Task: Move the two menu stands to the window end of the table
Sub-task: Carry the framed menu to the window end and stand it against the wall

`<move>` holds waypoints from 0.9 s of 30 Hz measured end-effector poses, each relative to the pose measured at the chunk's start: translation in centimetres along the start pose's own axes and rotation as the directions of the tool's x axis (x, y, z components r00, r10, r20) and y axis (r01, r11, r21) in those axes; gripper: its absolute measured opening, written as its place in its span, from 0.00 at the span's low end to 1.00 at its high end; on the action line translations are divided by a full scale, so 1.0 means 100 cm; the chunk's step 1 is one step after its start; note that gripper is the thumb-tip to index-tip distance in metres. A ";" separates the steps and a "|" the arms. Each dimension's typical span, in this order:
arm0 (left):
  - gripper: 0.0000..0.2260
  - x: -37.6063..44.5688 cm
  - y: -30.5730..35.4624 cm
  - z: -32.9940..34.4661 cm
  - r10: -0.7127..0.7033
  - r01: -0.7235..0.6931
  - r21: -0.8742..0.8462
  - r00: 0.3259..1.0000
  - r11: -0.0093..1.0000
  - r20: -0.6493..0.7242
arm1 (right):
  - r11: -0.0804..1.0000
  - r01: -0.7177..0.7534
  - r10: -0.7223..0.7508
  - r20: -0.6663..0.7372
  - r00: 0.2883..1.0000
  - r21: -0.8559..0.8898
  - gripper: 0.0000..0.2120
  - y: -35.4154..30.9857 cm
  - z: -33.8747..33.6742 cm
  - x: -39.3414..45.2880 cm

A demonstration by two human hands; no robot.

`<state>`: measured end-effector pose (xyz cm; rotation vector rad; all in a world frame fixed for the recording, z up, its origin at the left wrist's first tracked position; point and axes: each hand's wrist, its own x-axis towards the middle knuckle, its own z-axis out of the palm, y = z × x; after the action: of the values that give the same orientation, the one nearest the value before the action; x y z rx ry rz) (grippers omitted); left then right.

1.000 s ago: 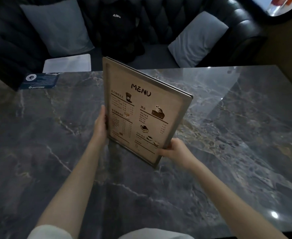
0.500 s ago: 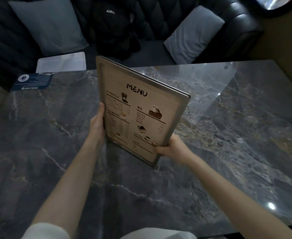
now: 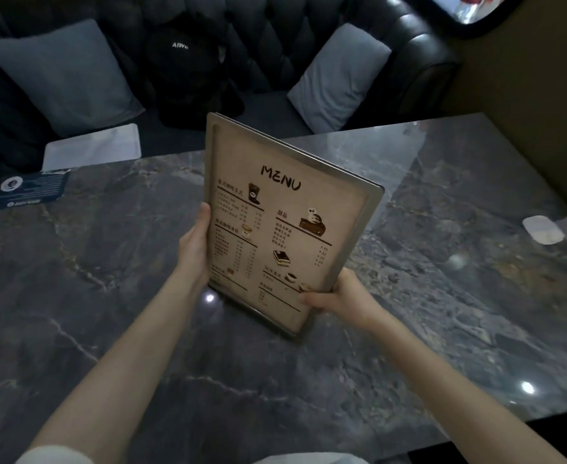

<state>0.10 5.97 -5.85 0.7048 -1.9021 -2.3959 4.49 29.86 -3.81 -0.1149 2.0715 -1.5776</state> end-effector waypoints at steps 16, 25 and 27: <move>0.33 0.004 0.000 0.217 -0.032 -0.006 0.140 0.963 0.990 0.268 | 0.997 -0.017 0.031 -0.207 0.978 0.071 0.18 0.025 -0.180 -0.056; 0.34 0.017 -0.013 0.361 -0.025 -0.019 0.125 0.940 0.992 0.341 | 0.999 -0.023 0.035 -0.295 0.955 0.046 0.17 0.038 -0.306 -0.081; 0.33 0.019 -0.016 0.391 -0.017 -0.030 0.127 0.936 0.991 0.352 | 0.999 -0.028 0.040 -0.317 0.948 0.042 0.18 0.042 -0.331 -0.084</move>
<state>-14.61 42.03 -1.53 0.2792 -2.1986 -2.5538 -2.34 63.23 1.29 0.2017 2.2680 -1.7038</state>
